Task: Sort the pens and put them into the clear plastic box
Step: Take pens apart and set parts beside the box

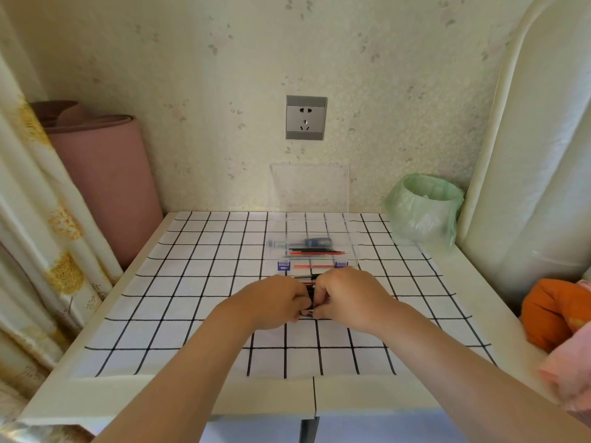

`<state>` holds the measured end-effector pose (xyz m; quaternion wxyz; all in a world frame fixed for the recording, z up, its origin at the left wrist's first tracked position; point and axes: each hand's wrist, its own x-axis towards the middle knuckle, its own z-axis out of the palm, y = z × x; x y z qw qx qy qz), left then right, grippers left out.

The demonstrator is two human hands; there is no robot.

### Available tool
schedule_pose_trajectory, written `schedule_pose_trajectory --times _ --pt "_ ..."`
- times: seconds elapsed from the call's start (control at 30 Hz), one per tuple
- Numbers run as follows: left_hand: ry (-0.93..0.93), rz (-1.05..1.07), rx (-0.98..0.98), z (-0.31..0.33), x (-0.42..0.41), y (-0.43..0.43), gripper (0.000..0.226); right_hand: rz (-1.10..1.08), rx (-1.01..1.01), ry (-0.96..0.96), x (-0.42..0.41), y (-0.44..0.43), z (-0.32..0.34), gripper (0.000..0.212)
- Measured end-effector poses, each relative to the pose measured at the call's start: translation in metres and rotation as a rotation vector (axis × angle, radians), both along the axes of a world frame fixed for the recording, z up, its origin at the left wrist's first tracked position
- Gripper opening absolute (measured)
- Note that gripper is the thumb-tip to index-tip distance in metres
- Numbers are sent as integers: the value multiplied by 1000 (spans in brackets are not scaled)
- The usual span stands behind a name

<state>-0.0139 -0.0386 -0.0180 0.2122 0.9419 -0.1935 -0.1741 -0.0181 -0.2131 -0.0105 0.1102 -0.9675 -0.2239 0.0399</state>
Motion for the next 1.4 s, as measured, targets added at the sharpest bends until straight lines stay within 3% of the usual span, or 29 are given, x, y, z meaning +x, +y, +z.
schedule_pose_trajectory --times 0.27,0.47,0.67,0.8,0.93,1.17,1.33,1.4 --pt "-44 -9 -23 -1 -1 0 11 6 3 13 -1 -1 1 8" --pt "42 14 -6 -4 1 -2 31 8 -2 2 -1 0 -2 14" --pt "-7 -14 -15 -4 1 -1 9 7 10 -3 1 -1 -4 12" --pt "38 9 19 -2 1 -1 28 17 -5 -14 2 -2 -5 13" --pt "12 37 13 1 1 1 29 12 17 -21 4 -7 -6 11" --pt "-79 122 94 11 8 29 9 -30 38 -36 10 -19 -7 10" --pt "-152 215 323 14 9 58 12 -84 -20 -51 14 -30 -7 11" --pt "-224 262 323 13 8 61 9 -89 -33 -56 14 -30 -7 11"
